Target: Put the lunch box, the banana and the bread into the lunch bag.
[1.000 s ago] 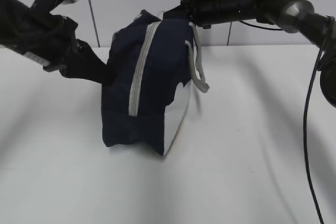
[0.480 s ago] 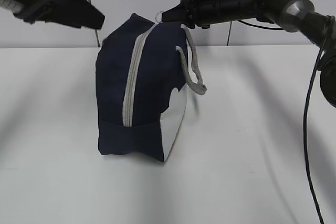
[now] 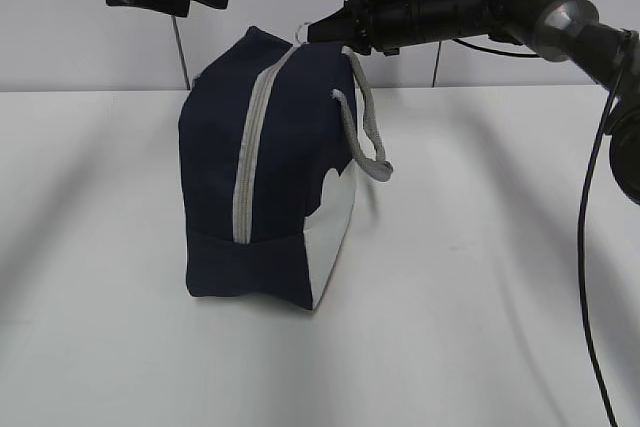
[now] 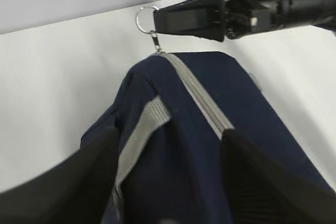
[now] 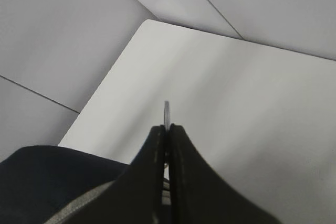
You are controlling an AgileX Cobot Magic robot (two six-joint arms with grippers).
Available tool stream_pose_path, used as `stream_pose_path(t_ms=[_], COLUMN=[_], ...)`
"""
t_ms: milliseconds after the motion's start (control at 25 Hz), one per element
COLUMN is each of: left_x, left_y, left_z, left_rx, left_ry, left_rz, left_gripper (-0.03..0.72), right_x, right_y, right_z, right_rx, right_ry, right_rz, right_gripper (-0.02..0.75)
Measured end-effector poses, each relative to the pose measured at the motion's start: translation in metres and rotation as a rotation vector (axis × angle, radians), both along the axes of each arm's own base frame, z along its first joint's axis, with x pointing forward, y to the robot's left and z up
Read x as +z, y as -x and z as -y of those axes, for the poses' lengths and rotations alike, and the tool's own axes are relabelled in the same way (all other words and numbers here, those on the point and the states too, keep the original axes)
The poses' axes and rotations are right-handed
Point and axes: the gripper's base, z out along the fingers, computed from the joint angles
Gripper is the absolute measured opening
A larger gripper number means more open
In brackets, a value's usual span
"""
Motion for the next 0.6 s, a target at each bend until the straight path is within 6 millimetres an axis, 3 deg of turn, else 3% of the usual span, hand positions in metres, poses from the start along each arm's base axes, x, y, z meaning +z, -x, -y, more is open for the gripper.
stream_pose_path(t_ms=[240,600], left_x=[-0.023,-0.042], left_y=[-0.037,-0.055], left_z=[0.015,0.031], left_rx=[-0.033,-0.062], left_ry=[-0.002,-0.003], left_rz=[-0.062,-0.091], left_gripper=[0.424,0.408], right_x=[0.0,0.0], right_y=[0.0,0.0], right_z=[0.0,0.0], right_rx=[-0.001,0.0], right_ry=[-0.001,-0.001], right_rz=[-0.002,-0.002], right_gripper=[-0.016,-0.016])
